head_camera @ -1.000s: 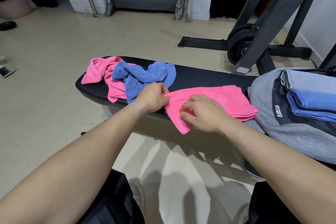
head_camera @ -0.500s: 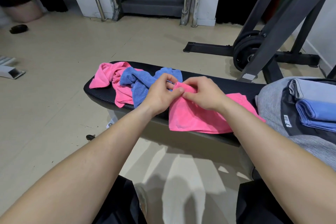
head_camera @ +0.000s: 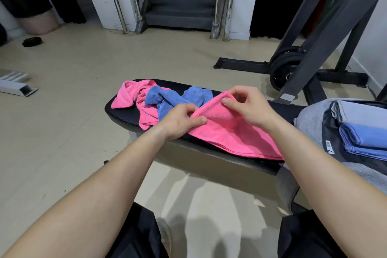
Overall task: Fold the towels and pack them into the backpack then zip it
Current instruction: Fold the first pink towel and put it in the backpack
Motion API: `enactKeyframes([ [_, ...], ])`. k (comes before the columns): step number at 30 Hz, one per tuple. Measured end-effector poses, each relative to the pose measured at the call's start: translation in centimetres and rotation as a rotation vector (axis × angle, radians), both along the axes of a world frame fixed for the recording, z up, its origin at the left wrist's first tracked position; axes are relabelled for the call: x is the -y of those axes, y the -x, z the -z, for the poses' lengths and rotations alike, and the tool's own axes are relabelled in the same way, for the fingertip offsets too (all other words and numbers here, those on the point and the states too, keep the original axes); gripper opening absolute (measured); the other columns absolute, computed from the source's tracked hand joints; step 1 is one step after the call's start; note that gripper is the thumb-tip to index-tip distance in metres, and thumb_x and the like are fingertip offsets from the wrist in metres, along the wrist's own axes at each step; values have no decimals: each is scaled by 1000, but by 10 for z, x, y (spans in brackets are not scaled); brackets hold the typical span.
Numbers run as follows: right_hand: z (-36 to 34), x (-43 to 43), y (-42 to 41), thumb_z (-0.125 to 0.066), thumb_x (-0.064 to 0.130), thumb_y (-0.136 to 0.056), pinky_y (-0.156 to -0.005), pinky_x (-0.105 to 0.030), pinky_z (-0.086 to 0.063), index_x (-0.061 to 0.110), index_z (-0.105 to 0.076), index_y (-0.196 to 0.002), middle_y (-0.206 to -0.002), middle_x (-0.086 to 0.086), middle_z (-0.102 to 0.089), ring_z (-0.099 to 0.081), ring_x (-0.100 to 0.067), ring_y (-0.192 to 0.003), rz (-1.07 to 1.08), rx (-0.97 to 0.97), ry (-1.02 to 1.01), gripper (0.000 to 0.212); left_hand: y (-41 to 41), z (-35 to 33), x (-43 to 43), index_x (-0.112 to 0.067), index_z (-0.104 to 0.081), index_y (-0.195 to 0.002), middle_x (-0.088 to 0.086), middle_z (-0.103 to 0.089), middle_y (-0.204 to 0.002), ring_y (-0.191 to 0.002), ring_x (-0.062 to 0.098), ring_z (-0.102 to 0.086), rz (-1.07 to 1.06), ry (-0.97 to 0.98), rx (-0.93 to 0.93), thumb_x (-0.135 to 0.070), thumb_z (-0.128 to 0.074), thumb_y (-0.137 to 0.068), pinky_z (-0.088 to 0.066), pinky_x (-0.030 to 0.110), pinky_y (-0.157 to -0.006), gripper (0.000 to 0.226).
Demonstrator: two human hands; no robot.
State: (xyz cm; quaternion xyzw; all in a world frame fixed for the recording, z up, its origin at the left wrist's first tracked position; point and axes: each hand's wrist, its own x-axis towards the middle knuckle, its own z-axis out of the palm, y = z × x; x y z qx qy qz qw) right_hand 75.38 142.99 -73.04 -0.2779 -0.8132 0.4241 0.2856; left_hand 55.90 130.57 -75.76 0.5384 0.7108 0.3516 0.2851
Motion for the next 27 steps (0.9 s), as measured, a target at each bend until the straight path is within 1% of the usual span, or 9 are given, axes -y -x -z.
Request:
enactKeyframes([
  [2, -16, 2, -2, -70, 20, -93, -66, -27, -44, 20, -69, -82, -71, 9, -64, -55, -1, -64, 39, 17, -68, 11, -1, -7, 3, -17, -63, -82, -11, -54, -70, -61, 3, -47, 0, -72, -73, -27, -72, -90, -39, 24, -64, 15],
  [6, -63, 9, -10, -64, 17, -94, -70, -29, -47, 14, -64, -87, -80, 6, -65, -59, -11, -72, 71, 40, -187, 9, 2, -47, 6, -23, -61, -88, -15, -59, -73, -60, -3, -52, -34, -213, -188, -16, -69, -89, -43, 26, -68, 10],
  [9, -100, 14, -22, -62, 25, -94, -81, -42, -51, 23, -60, -85, -86, 3, -69, -65, -21, -83, 83, 61, -243, 9, 1, -94, 8, -21, -63, -90, -12, -65, -76, -66, 5, -58, -57, -288, -230, -13, -71, -88, -48, 26, -68, 11],
  [12, -136, 24, -38, -57, 25, -99, -80, -38, -54, 22, -58, -90, -88, 2, -70, -67, -16, -82, 133, 56, -273, 9, -1, -142, 11, -26, -64, -84, 0, -72, -85, -74, 17, -65, -131, -389, -190, -19, -74, -86, -53, 33, -74, 12],
  [15, -165, 38, -53, -54, 23, -102, -65, -30, -57, 15, -57, -96, -82, 0, -68, -66, -7, -65, 161, 15, -245, 10, -8, -179, 19, -27, -65, -83, 1, -72, -87, -80, 18, -65, -132, -453, -135, -27, -75, -85, -54, 40, -81, 11],
  [17, -178, 46, -63, -53, 24, -103, -58, -24, -56, 15, -55, -96, -84, -3, -66, -67, -9, -66, 163, 16, -187, 11, -17, -192, 24, -27, -63, -83, -3, -68, -83, -75, 16, -62, -122, -461, -107, -31, -74, -86, -55, 42, -74, 12],
  [19, -185, 52, -71, -52, 24, -103, -56, -26, -57, 15, -55, -96, -85, -8, -66, -70, -18, -68, 156, 26, -129, 11, -26, -197, 28, -27, -60, -83, -3, -65, -80, -72, 15, -60, -111, -457, -110, -30, -72, -89, -54, 38, -64, 13],
  [25, -171, 61, -87, -55, 16, -103, -51, -25, -54, 11, -57, -93, -69, -10, -64, -66, -18, -56, 97, 30, 32, 12, -41, -180, 29, -27, -62, -86, -2, -68, -85, -76, 17, -62, -127, -444, -149, -24, -73, -88, -50, 34, -75, 11],
  [27, -157, 54, -89, -55, 14, -103, -50, -26, -54, 10, -57, -91, -68, -10, -66, -66, -18, -54, 111, 43, 57, 12, -45, -168, 22, -24, -63, -88, -2, -67, -83, -68, 13, -59, -111, -410, -159, -23, -72, -88, -50, 33, -69, 10],
])
